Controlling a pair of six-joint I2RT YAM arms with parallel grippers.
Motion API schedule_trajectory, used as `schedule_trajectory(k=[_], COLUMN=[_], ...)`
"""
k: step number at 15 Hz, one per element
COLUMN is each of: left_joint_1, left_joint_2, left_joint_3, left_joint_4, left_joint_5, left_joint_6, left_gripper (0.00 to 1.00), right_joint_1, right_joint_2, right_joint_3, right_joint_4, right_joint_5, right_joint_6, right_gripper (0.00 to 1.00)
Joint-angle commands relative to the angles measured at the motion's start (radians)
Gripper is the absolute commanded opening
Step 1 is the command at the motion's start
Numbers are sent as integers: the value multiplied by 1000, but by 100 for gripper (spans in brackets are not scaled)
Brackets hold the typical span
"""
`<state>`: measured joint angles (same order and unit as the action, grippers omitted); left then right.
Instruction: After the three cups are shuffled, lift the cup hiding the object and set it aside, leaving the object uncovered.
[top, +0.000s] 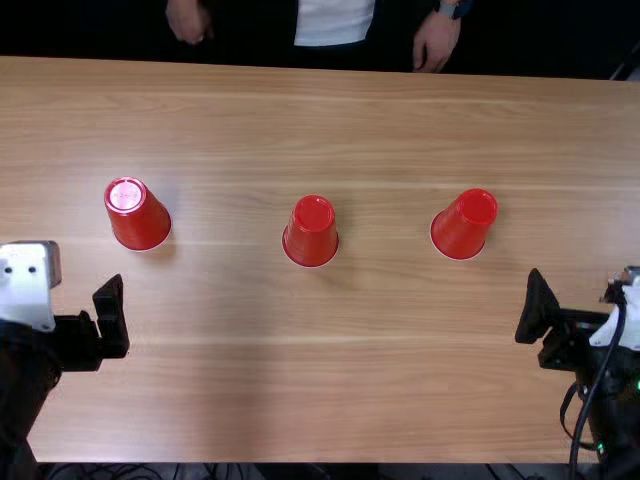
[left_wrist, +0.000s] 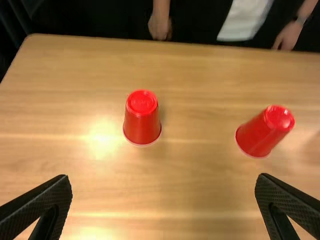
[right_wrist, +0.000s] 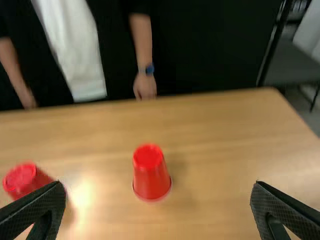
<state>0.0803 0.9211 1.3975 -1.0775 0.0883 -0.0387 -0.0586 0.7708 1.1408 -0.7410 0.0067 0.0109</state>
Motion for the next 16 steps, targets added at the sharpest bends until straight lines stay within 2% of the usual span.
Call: schedule_trajectory(k=[1, 2, 3, 4, 7, 11, 16], left_joint_1=[12, 9, 9, 9, -1, -25, -27], left_joint_2=[62, 108, 153, 199, 328, 420, 472], left_joint_3=[83, 120, 155, 198, 324, 363, 356], left_joint_4=[-45, -88, -125, -165, -318, -353, -395], left_joint_5=[-18, -18, -18, -18, -17, -18, -18], left_joint_6=[39, 39, 39, 39, 39, 39, 41], left_gripper=[100, 100, 100, 100, 100, 100, 100], right_joint_1=[17, 19, 19, 20, 60, 63, 63], right_joint_2=[58, 99, 136, 168, 263, 377, 433], right_joint_3=[68, 105, 129, 157, 194, 200, 212], right_joint_4=[-42, -99, -151, -188, -250, -324, -394], right_joint_5=[-5, -7, -16, -27, -29, -32, -55], right_joint_6=[-57, -96, -105, -107, -105, -97, -94], right_gripper=[100, 100, 100, 100, 100, 100, 100])
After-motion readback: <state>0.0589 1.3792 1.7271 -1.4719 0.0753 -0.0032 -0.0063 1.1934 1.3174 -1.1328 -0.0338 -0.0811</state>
